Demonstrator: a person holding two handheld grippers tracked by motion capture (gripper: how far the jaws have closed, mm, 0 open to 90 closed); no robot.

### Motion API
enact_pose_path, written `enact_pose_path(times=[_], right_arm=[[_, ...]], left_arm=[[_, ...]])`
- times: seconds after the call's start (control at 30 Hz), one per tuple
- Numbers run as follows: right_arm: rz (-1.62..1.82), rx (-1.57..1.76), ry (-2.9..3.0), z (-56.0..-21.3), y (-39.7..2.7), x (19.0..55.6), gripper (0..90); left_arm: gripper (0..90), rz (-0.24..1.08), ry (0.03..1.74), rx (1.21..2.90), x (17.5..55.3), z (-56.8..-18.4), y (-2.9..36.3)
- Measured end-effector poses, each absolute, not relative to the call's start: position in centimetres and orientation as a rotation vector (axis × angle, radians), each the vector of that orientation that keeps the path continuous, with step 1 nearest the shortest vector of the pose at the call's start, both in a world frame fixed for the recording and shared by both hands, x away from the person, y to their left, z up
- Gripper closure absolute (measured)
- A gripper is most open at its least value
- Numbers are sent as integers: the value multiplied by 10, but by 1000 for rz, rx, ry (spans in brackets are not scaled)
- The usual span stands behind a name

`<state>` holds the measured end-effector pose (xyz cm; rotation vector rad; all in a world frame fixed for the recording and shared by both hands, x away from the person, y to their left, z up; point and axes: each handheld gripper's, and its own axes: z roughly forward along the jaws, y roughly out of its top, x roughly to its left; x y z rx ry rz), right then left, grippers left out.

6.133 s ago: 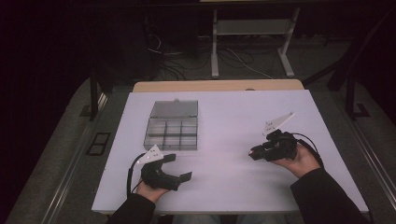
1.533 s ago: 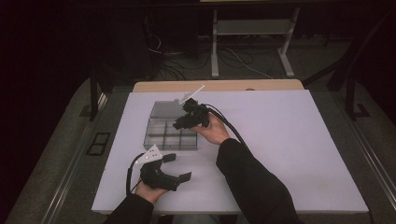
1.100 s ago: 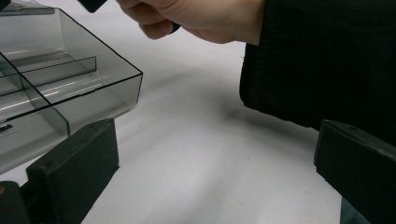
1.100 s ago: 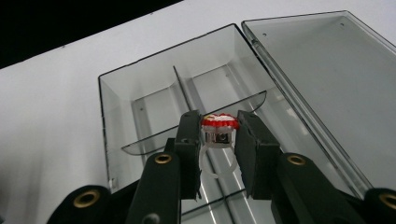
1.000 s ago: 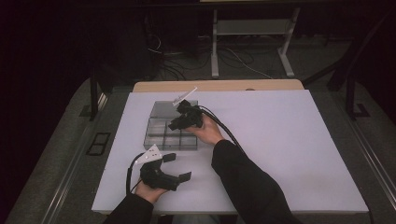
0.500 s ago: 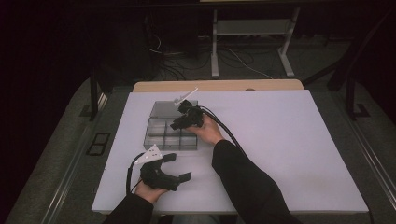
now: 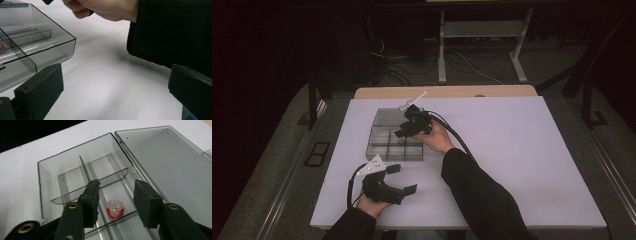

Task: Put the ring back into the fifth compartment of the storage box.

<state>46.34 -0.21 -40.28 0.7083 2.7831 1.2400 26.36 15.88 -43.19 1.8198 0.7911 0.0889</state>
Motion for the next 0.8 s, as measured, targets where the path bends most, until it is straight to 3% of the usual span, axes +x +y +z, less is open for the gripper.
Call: enact_pose_path(times=[0.1, 0.3, 0.33, 0.5, 0.53, 0.8], right_arm=[[1229, 725, 2777, -397, -3, 459, 395], [1240, 746, 2753, -390, -8, 453, 251], [1248, 740, 2745, -388, -11, 452, 176], [1263, 746, 2754, -382, -18, 446, 75], [1262, 741, 2754, -381, -20, 444, 5], [1282, 788, 2725, -372, -42, 434, 2]], left_arm=[[0, 89, 790, 1821, 263, -432, 158], [0, 91, 787, 1823, 263, -432, 158], [0, 91, 789, 1822, 263, -432, 158], [0, 88, 791, 1823, 263, -432, 157], [0, 89, 790, 1826, 263, -432, 157], [0, 88, 793, 1829, 263, -433, 157]])
